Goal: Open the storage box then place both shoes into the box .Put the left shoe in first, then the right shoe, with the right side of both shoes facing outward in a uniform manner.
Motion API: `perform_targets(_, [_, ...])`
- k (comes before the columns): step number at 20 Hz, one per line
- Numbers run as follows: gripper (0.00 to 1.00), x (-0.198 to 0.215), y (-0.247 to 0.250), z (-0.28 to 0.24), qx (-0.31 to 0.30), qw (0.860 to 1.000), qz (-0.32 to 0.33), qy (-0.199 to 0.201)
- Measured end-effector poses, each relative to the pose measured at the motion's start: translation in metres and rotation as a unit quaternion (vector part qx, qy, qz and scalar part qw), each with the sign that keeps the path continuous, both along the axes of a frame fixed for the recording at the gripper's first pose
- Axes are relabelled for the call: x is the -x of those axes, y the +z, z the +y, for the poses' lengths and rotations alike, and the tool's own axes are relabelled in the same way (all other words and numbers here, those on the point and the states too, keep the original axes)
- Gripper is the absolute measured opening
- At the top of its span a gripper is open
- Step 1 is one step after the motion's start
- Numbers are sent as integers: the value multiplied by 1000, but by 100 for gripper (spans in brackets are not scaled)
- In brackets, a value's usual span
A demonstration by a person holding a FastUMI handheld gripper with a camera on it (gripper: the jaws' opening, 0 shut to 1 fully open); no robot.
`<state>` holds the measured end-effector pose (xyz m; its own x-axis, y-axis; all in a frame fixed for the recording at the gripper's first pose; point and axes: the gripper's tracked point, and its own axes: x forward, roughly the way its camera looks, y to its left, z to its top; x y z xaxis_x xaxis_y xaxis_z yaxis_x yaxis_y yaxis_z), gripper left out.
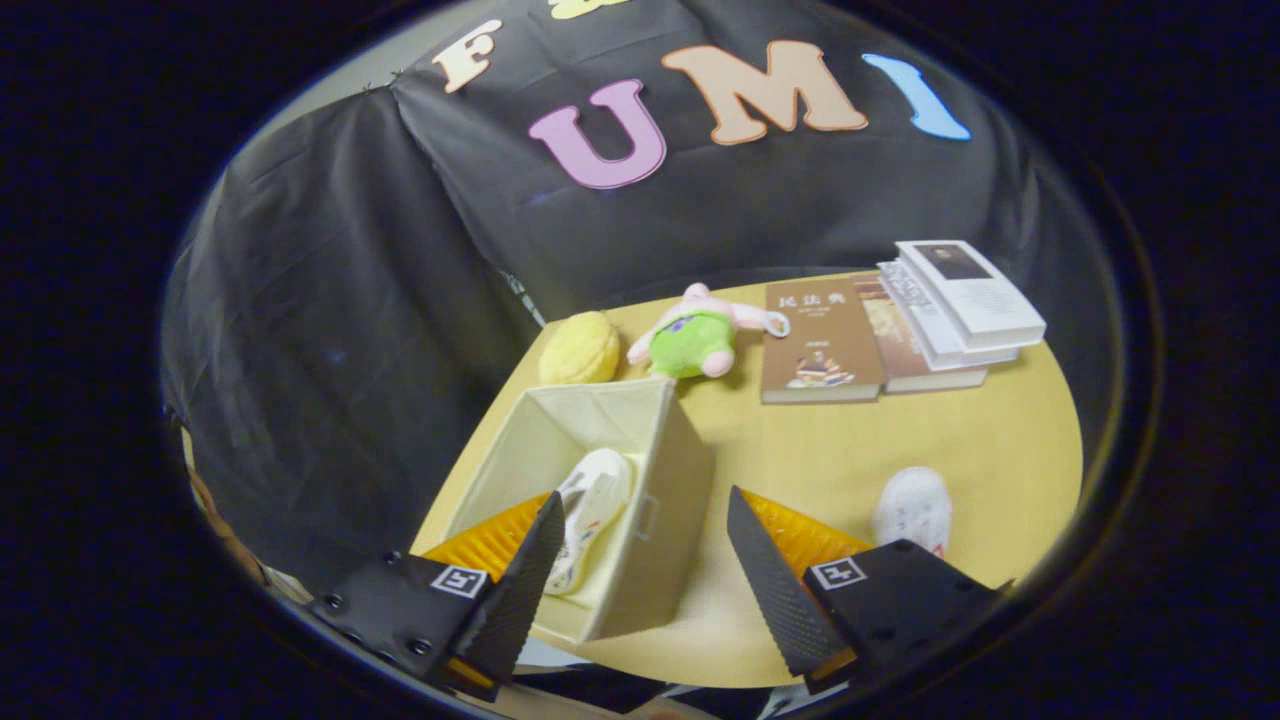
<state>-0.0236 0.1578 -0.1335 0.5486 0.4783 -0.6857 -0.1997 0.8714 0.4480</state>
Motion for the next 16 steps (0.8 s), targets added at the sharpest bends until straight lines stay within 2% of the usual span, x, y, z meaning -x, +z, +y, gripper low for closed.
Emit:
perform_targets(5, [100,4,-14,-83,49,999,-6,-15])
perform_targets(10, [100,11,-50,-152,91,995,17,-26])
perform_targets(16, [100,31,-124,-199,149,986,72,13])
